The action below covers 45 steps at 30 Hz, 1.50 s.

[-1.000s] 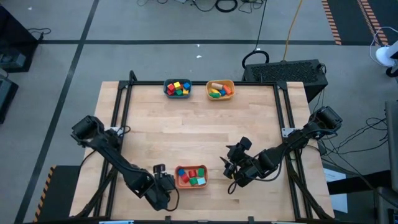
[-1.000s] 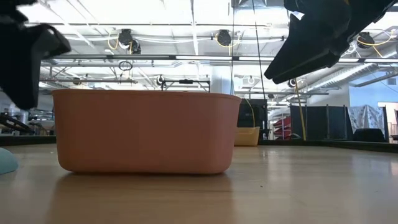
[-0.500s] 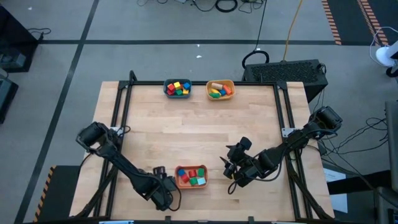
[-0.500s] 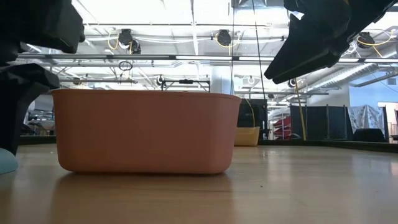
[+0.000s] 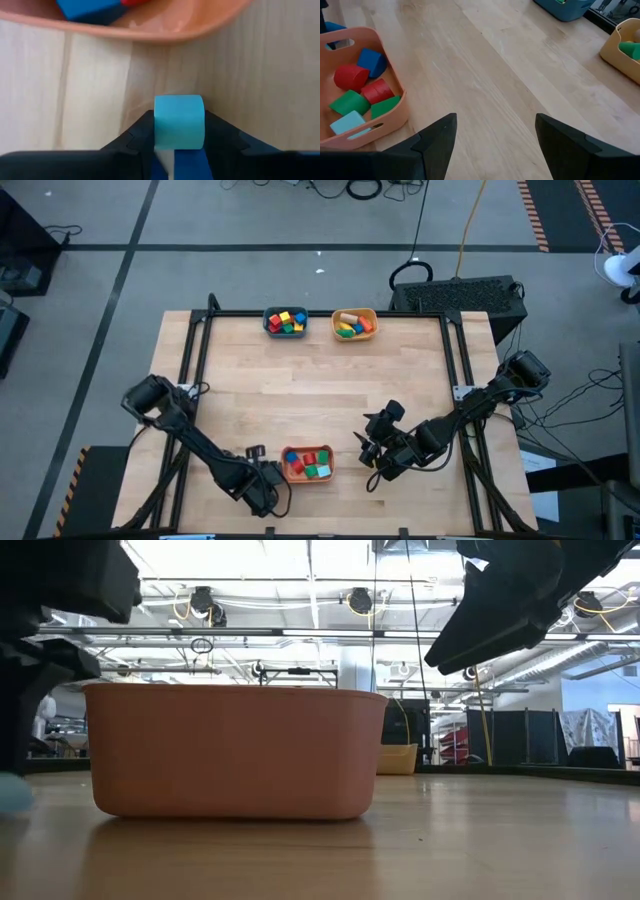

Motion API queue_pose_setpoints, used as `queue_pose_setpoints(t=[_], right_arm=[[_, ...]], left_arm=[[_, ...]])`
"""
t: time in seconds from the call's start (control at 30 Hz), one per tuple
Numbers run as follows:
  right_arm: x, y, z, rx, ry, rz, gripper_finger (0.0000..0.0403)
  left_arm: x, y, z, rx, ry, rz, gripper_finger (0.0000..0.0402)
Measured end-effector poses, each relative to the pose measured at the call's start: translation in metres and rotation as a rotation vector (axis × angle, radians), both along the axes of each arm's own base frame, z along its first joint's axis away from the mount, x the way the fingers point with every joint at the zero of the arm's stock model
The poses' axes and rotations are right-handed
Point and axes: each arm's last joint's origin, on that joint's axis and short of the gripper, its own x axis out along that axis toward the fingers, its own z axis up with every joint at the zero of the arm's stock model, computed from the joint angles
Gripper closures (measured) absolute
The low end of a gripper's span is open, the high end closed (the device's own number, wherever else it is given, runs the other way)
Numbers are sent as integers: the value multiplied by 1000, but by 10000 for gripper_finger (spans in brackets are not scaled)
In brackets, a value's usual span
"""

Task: Sort blocks by size
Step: Put the light blue half circle block into the orange bin, then put the blue half circle block into the orange bin

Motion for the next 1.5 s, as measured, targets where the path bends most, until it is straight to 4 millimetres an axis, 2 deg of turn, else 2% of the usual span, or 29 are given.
queue_pose_setpoints(t=[0.27, 0.5, 0.63, 0.8, 1.0, 1.17, 1.23, 1.4, 1.5], right_arm=[[0, 0, 0, 2, -3, 0, 147], [0, 0, 0, -1, -1, 2, 147], [0, 0, 0, 0, -3, 2, 147], [0, 0, 0, -1, -3, 1, 147], [0, 0, 0, -1, -1, 2, 147], [0, 0, -1, -7, 8, 2, 147], [-1, -1, -1, -9, 10, 1, 147], [-1, -1, -1, -11, 14, 2, 147], [-1, -1, -1, -11, 14, 2, 147]], left_arm=[[-2, 7, 30, 63, 41, 38, 269], [6, 14, 74, 55, -64, -14, 269], [20, 26, 92, 72, -141, -43, 269], [43, 44, 92, 75, -199, -79, 269], [75, 56, 74, 41, -247, -135, 269], [87, 64, 59, 41, -227, -128, 269], [89, 66, 58, 38, -219, -135, 250], [88, 65, 58, 37, -216, -163, 169], [88, 65, 57, 35, -210, -165, 146]])
